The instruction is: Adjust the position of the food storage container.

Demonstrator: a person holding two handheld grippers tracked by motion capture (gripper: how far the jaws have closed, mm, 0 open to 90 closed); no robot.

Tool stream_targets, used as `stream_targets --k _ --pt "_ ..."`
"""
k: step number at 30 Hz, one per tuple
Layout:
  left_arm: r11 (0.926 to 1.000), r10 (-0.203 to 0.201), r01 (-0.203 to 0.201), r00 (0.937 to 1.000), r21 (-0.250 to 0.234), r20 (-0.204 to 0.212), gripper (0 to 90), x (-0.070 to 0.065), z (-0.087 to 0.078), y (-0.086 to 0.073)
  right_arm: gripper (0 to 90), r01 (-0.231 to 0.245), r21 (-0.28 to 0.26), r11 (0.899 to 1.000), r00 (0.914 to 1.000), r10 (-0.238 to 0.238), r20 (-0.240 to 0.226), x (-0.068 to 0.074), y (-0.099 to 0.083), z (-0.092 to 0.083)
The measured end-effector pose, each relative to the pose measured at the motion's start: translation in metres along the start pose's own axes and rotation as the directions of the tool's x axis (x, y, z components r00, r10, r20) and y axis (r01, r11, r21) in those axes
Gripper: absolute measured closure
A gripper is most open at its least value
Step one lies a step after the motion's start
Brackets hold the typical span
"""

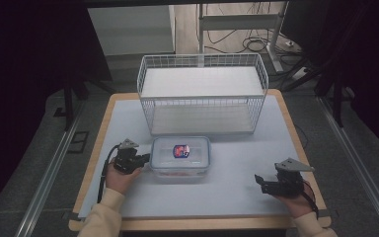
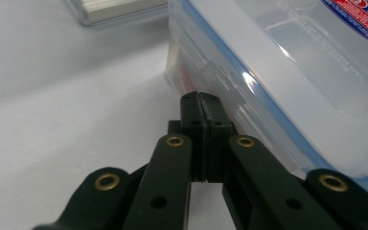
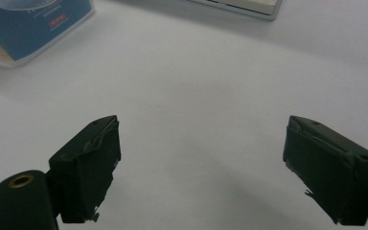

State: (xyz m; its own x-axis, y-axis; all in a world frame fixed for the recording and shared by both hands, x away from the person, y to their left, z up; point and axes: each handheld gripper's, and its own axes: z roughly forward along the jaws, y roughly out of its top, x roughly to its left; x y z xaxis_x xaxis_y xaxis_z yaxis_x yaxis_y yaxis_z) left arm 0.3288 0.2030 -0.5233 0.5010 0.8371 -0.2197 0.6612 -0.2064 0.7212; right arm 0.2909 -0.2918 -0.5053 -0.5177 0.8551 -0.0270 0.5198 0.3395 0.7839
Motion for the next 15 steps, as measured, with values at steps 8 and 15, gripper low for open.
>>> stream_targets --k 8,15 --pt "0.9998 0.019 -0.02 0.9996 0.002 0.022 89.7 -0.018 0.016 0.011 12.7 0.002 0.002 1.0 1.0 -0.002 -0.001 0.001 0.0 0.001" --pt "0.9988 0.049 -0.049 0.9986 0.003 0.02 89.7 -0.032 0.025 0.016 12.7 -0.005 0.0 1.0 1.0 0.005 0.0 -0.001 0.0 0.0"
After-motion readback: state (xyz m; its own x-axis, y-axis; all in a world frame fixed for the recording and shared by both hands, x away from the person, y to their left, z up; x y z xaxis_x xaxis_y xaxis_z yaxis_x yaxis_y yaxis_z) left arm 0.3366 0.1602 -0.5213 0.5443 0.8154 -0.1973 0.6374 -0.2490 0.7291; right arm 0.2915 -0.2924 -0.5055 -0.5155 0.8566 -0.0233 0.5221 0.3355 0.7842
